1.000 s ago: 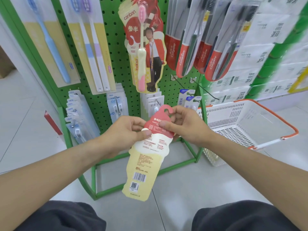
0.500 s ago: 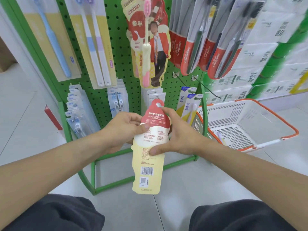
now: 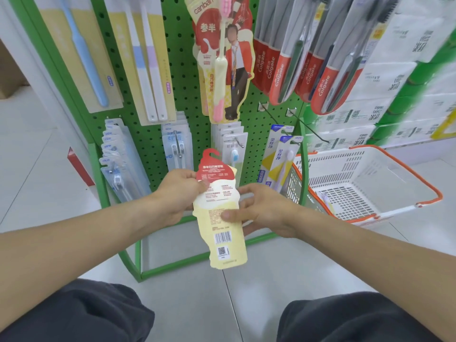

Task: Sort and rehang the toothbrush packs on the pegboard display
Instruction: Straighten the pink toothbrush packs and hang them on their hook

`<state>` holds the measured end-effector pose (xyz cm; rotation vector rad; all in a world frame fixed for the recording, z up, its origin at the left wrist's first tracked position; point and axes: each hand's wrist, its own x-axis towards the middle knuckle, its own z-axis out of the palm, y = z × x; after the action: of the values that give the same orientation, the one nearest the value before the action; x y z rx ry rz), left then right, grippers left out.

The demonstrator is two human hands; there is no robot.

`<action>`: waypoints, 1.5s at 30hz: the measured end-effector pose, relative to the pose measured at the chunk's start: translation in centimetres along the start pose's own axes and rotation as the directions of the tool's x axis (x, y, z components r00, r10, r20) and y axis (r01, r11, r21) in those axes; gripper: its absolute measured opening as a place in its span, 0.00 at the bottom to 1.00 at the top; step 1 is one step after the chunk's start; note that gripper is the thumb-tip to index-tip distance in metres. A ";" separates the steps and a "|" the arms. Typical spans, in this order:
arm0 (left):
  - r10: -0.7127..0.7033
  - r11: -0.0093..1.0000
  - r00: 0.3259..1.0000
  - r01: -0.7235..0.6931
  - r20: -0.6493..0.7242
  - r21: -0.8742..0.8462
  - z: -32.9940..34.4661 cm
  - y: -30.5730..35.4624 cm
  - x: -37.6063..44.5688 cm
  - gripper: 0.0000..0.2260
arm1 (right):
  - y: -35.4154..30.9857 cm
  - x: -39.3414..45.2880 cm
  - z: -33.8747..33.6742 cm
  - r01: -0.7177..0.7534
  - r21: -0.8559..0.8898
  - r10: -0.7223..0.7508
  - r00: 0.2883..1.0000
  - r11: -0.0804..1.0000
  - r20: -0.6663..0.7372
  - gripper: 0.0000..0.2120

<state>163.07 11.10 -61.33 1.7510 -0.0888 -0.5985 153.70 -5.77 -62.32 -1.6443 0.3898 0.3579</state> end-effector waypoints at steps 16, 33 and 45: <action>-0.244 0.916 0.880 0.071 0.408 0.394 0.0 -1.2 -1.4 0.27 | -0.6 -2.0 1.0 0.145 -0.615 0.088 0.939 0.775 0.332 0.18; -0.015 0.918 0.873 -0.181 0.487 0.354 -0.6 -0.7 -2.9 0.06 | -0.8 -1.3 -1.3 0.142 -0.340 -0.115 0.988 0.930 0.099 0.10; 0.773 0.627 0.629 -0.777 -0.076 -0.058 -0.3 7.2 -4.0 0.13 | -8.4 -1.8 -0.7 0.771 -0.132 -0.753 0.544 0.623 -0.371 0.14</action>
<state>161.58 10.87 -53.18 1.4441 -0.7508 0.0903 155.92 -5.56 -53.94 -1.6691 -0.0686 -0.6709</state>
